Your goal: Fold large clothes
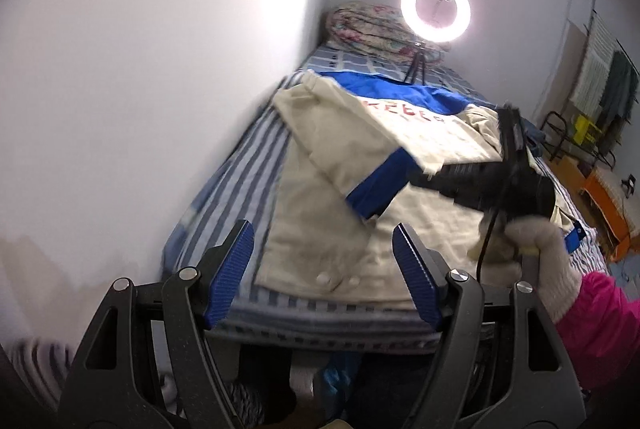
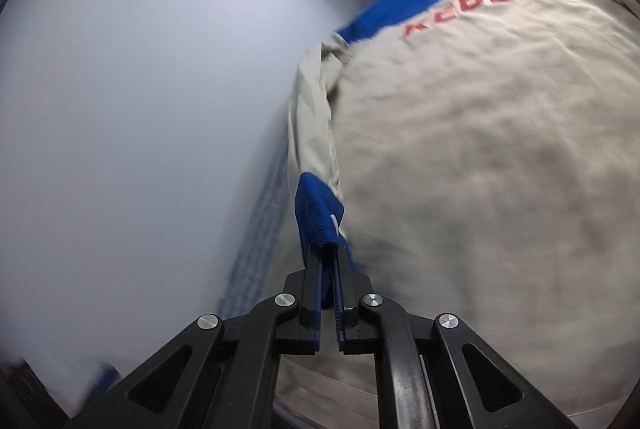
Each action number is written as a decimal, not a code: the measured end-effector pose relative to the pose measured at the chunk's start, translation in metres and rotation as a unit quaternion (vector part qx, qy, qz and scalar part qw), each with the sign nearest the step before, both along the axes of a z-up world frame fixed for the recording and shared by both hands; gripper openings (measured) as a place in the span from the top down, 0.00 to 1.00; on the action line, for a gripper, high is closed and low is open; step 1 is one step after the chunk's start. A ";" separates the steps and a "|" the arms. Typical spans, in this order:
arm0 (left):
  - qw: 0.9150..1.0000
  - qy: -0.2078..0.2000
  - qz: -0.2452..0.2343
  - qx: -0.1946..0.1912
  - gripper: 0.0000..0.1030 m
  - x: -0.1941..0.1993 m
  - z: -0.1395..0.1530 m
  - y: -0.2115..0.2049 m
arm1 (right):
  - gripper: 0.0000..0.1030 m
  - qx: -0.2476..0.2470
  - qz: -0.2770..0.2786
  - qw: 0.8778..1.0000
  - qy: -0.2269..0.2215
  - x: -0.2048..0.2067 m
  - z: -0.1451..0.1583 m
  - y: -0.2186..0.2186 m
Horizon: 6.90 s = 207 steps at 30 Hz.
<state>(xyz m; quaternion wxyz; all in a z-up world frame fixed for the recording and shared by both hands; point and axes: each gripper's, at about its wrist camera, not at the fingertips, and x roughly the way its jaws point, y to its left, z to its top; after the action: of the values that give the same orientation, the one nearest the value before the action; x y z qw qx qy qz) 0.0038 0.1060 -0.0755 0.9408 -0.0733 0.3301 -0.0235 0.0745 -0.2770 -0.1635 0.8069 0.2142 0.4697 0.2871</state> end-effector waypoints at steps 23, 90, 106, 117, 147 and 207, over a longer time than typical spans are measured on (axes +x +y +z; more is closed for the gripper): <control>0.945 0.228 0.015 -0.233 0.28 0.211 -0.138 0.005 | 0.52 -0.105 0.072 0.992 0.004 0.066 -0.024 -0.013; 0.990 0.140 -0.012 -0.018 0.56 0.344 0.013 0.017 | 0.37 -0.069 0.085 0.992 -0.064 0.163 0.082 -0.009; 0.986 0.163 0.021 -0.034 0.56 0.449 -0.055 0.054 | 0.50 0.007 0.054 0.997 0.051 0.339 -0.029 0.040; 0.980 0.188 0.006 -0.064 0.56 0.495 -0.082 0.050 | 1.00 -0.012 0.073 0.997 0.022 0.325 -0.032 0.023; 0.992 0.115 -0.015 0.050 0.47 0.320 0.026 0.022 | 0.61 -0.032 0.121 0.992 0.006 0.181 0.031 -0.014; 0.972 0.208 0.074 -0.081 0.82 0.112 -0.126 0.032 | 0.70 -0.347 0.218 0.908 -0.086 0.306 0.027 0.280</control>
<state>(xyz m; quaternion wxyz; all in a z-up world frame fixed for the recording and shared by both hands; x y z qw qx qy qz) 0.1153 0.1375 -0.2017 0.8416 -0.1770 0.5091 0.0348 0.3808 0.0028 -0.1366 0.7850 -0.2130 0.5031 0.2921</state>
